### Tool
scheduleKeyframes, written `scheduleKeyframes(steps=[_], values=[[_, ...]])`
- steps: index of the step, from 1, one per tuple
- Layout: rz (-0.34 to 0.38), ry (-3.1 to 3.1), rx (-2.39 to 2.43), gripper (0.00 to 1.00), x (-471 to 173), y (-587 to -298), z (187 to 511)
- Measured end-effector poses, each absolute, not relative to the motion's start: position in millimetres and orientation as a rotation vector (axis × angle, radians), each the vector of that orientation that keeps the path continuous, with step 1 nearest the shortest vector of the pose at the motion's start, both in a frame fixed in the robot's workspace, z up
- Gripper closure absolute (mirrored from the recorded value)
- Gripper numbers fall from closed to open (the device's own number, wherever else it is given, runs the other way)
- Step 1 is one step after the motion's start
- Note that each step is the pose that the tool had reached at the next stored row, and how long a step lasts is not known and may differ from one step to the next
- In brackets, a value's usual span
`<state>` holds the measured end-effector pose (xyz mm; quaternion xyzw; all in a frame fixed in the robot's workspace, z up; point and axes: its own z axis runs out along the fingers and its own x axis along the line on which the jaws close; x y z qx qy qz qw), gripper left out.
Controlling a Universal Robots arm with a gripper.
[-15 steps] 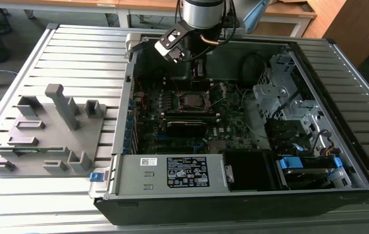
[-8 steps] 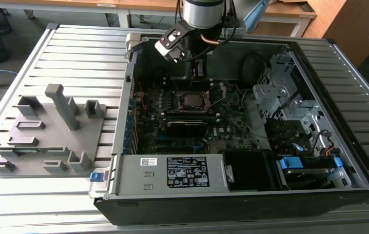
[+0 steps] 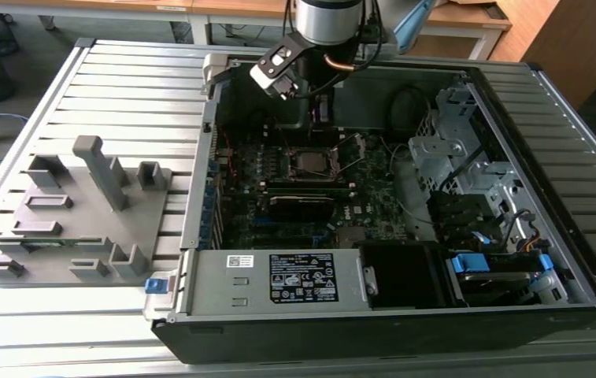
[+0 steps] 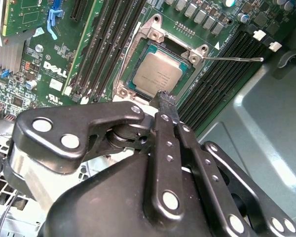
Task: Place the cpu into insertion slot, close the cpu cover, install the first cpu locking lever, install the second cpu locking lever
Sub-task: 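Close the cpu cover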
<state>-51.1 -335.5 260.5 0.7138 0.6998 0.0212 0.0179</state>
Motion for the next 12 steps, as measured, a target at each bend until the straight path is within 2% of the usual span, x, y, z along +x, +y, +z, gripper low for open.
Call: scheduleKeyframes(steps=[12], values=[[0.066,2.174,2.217,0.89,-49.5,-335.5,261.0]])
